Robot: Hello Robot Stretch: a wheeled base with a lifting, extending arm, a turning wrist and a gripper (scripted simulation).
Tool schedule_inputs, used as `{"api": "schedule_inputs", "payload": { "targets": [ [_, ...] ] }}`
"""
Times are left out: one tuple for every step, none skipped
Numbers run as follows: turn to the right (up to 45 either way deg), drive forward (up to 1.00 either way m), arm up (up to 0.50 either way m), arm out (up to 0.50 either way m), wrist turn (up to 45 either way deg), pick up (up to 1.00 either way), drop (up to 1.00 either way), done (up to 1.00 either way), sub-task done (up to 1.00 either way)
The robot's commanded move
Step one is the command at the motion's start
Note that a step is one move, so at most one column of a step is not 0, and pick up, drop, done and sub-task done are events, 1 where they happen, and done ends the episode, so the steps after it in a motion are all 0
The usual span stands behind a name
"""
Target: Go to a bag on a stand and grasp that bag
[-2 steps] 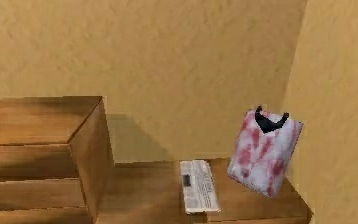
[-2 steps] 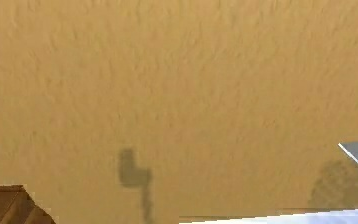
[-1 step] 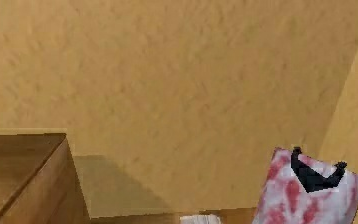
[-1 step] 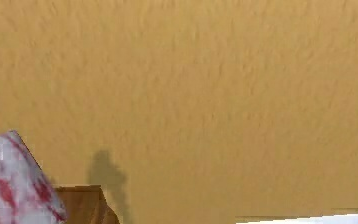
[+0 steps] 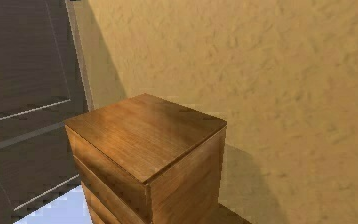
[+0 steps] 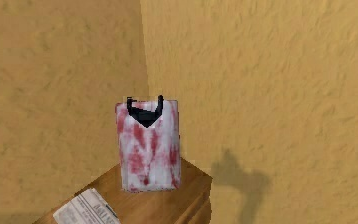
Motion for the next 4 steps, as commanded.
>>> {"api": "schedule_inputs", "payload": {
  "targets": [
    [0.0, 0.0, 0.5, 0.0, 0.0, 0.0, 0.0, 0.0, 0.0],
    [0.0, 0.0, 0.22, 0.0, 0.0, 0.0, 0.0, 0.0, 0.0],
    [0.0, 0.0, 0.0, 0.26, 0.0, 0.0, 0.0, 0.0, 0.0],
    [0.0, 0.0, 0.0, 0.0, 45.0, 0.0, 0.0, 0.0, 0.0]
  ]
}}
